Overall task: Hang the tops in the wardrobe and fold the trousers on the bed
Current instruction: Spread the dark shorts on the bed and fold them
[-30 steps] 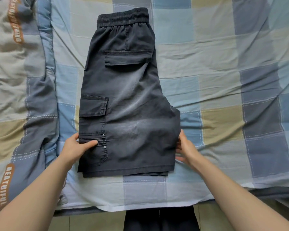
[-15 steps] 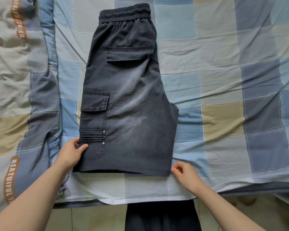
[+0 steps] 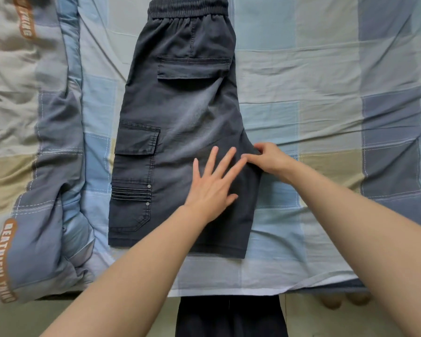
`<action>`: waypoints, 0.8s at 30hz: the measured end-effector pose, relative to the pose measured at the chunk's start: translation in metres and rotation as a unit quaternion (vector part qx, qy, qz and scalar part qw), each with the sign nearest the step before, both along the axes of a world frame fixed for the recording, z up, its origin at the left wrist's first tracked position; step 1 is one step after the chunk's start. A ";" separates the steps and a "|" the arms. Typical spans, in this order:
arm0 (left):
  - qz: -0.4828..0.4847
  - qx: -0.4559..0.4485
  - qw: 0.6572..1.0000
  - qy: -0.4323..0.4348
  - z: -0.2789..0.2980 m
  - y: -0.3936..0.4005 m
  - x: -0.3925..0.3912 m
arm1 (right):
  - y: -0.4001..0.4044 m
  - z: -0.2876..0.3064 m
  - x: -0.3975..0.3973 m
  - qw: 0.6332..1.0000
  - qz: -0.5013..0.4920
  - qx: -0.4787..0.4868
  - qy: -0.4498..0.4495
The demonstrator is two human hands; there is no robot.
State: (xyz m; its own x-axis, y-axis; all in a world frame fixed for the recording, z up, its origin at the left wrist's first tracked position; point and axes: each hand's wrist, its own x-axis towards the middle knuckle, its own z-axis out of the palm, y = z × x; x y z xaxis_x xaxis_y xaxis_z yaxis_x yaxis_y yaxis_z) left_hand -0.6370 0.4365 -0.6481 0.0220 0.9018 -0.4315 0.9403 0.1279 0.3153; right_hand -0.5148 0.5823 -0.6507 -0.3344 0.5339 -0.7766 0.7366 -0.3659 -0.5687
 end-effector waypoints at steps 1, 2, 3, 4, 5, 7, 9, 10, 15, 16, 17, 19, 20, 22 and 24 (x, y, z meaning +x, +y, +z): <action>0.004 -0.030 1.000 -0.001 -0.005 0.004 0.005 | 0.001 0.003 0.005 0.999 0.022 -0.035 0.013; 0.020 -0.060 0.998 -0.005 -0.010 0.006 0.006 | 0.003 0.005 0.011 0.997 0.024 -0.060 0.034; 0.040 -0.089 0.995 -0.008 -0.014 0.006 0.005 | 0.004 0.006 0.018 0.996 0.009 -0.070 0.056; 0.052 -0.114 0.992 -0.006 -0.017 0.004 0.002 | 0.005 0.007 0.026 0.996 -0.020 -0.061 0.068; 0.052 -0.133 0.990 0.002 -0.020 0.002 -0.002 | 0.005 0.007 0.034 0.995 -0.063 -0.033 0.064; 0.032 -0.157 0.987 0.026 -0.021 -0.001 -0.007 | 0.002 0.001 0.050 0.985 -0.170 0.031 0.020; 0.016 -0.169 0.984 0.045 -0.020 -0.003 -0.007 | -0.005 -0.001 0.059 0.974 -0.226 0.023 -0.016; 0.014 -0.171 0.984 0.054 -0.019 -0.003 -0.005 | -0.009 -0.001 0.060 0.974 -0.227 -0.006 -0.013; -0.059 -0.113 0.990 0.057 -0.011 -0.023 0.023 | -0.014 -0.001 0.042 0.973 -0.216 -0.072 0.023; -0.092 -0.113 0.989 0.040 -0.010 -0.031 0.031 | -0.012 0.000 0.038 0.970 -0.223 -0.091 0.027; -0.121 -0.127 0.984 0.026 -0.009 -0.040 0.040 | -0.009 0.001 0.034 0.967 -0.226 -0.112 0.032; -0.151 -0.167 0.974 0.010 -0.007 -0.055 0.056 | -0.007 0.003 0.029 0.964 -0.221 -0.140 0.042; -0.145 -0.176 0.974 -0.004 -0.006 -0.060 0.062 | -0.006 0.004 0.027 0.965 -0.216 -0.145 0.044; -0.089 -0.157 0.981 -0.067 -0.003 -0.063 0.066 | -0.008 0.007 0.026 0.970 -0.192 -0.142 0.039; 0.049 -0.102 0.979 -0.172 0.000 -0.060 0.063 | -0.013 0.011 0.026 0.981 -0.143 -0.129 0.038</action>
